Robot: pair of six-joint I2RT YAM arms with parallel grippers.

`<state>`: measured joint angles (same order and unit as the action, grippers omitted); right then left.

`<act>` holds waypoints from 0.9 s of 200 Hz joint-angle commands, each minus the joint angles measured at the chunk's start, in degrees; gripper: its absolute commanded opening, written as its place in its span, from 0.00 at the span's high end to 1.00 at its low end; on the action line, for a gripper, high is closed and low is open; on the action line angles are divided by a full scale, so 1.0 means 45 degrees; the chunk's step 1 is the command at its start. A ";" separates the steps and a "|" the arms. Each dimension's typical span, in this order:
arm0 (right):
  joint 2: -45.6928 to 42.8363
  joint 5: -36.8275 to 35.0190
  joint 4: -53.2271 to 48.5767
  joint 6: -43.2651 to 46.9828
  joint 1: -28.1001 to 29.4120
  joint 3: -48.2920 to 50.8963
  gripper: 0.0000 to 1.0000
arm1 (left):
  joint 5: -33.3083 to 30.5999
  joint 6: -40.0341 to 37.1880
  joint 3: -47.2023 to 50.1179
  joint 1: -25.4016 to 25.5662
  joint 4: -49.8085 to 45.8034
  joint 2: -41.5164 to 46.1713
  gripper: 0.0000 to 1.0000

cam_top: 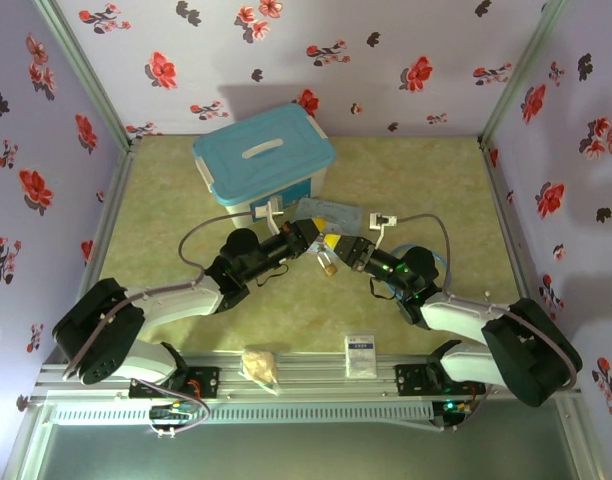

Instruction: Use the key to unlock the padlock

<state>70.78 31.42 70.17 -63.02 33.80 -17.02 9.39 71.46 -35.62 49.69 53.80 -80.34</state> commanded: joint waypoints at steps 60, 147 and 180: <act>-0.0486 -0.0007 0.0179 0.0180 0.0067 0.0071 0.86 | -0.0321 0.0155 -0.0023 -0.0066 0.0660 -0.0300 1.00; -0.0403 0.0169 0.0414 0.0103 0.0184 0.0056 0.81 | -0.0362 0.0155 0.0000 -0.0043 0.0718 -0.0253 1.00; -0.0316 0.0213 0.0570 0.0060 0.0211 0.0033 0.83 | -0.0364 0.0207 0.0017 -0.0047 0.0749 -0.0331 1.00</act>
<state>69.65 31.31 69.28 -63.05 34.20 -17.02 8.97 71.85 -35.57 49.71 55.68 -81.28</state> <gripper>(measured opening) 0.195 0.044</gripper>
